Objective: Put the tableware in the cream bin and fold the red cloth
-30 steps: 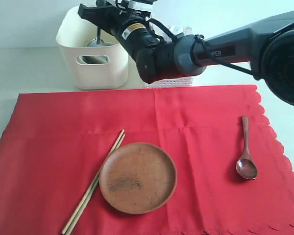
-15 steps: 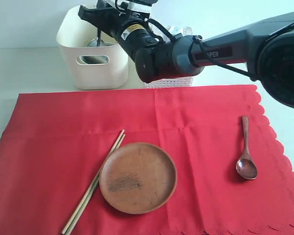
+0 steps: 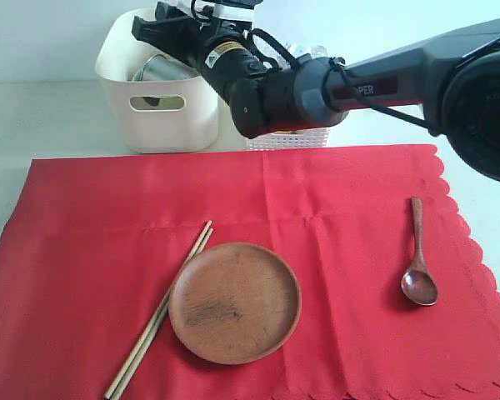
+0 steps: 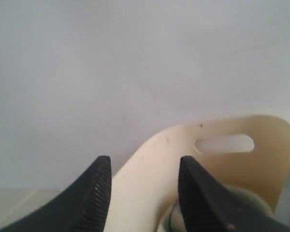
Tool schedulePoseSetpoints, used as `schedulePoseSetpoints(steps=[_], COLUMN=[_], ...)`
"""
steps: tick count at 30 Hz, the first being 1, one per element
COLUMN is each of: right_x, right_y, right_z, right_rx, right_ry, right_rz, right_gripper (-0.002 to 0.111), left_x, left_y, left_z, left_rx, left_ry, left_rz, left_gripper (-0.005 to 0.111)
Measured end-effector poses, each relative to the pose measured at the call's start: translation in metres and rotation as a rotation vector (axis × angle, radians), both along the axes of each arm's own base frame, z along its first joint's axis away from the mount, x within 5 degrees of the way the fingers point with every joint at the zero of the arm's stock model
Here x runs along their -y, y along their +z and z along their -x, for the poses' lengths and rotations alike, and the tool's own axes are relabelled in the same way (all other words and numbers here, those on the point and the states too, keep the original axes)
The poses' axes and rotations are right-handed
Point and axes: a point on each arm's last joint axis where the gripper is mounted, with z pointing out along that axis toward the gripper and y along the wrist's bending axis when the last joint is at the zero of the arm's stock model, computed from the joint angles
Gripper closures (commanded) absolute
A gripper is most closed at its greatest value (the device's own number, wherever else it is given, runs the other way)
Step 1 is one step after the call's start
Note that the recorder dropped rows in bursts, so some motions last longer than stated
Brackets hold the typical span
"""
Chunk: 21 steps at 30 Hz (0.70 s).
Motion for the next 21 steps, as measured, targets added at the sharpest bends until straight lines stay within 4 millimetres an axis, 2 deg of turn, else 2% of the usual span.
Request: schedulePoseSetpoints(steps=[4,7,12,17,21], right_x=[-0.001,0.001,0.012,0.035,0.069], right_y=[0.003,0.015,0.048,0.059,0.063], right_z=[0.008,0.016,0.034,0.064,0.089], right_rx=[-0.176,-0.226,-0.236,-0.236,-0.258], right_ry=[0.064,0.12,0.162,0.18,0.158], right_rz=[0.181,0.319,0.395,0.464,0.494], right_gripper=[0.068,0.08,0.106,0.108,0.108], left_x=[0.0,0.0,0.0,0.0,0.0], left_y=[0.0,0.0,0.0,0.0,0.0], left_z=[0.0,0.0,0.0,0.0,0.0], left_rx=[0.0,0.0,0.0,0.0,0.0], left_ry=[0.0,0.0,0.0,0.0,0.0], left_rz=[0.0,0.0,0.0,0.0,0.0], left_gripper=[0.106,0.106,0.106,0.106,0.106])
